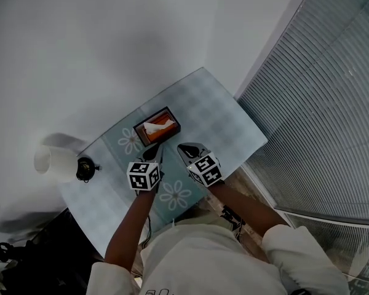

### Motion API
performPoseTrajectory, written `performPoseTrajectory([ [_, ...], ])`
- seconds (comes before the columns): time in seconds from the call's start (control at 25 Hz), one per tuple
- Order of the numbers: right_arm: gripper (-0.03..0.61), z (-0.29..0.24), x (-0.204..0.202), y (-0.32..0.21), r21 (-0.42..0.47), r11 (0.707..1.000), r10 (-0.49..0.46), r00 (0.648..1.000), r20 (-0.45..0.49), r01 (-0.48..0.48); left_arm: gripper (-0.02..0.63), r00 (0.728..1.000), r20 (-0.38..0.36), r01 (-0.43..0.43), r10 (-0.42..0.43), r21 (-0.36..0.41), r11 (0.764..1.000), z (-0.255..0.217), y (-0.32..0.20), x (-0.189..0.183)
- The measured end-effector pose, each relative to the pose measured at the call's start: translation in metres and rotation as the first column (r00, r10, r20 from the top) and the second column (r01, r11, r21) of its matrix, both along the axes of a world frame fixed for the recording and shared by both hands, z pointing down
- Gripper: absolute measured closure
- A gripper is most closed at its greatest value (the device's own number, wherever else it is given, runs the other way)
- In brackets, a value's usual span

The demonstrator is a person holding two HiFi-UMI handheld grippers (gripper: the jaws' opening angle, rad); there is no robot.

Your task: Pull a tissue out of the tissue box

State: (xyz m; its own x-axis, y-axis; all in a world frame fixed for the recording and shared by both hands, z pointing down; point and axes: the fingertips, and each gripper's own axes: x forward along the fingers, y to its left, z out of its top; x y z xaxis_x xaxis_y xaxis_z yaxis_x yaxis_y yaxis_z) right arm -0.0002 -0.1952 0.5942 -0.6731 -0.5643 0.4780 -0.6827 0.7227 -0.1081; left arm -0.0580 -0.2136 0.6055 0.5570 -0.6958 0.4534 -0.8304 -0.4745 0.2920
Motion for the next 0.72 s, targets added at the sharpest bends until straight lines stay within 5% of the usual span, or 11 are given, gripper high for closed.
performPoseTrajectory([
  [0.32,0.565,0.045,-0.017,-0.053,-0.031,0.998,-0.067,0.986,-0.154,0.063,0.606,0.994,0.113,0.016,-0.007,-0.08,0.997,0.041,-0.048,-0.016],
  [0.72,0.563,0.065,-0.026,-0.092,-0.028,0.993,-0.115,0.969,-0.217,0.112,0.606,0.994,0.113,0.006,0.008,-0.124,0.992,0.051,-0.062,-0.012],
])
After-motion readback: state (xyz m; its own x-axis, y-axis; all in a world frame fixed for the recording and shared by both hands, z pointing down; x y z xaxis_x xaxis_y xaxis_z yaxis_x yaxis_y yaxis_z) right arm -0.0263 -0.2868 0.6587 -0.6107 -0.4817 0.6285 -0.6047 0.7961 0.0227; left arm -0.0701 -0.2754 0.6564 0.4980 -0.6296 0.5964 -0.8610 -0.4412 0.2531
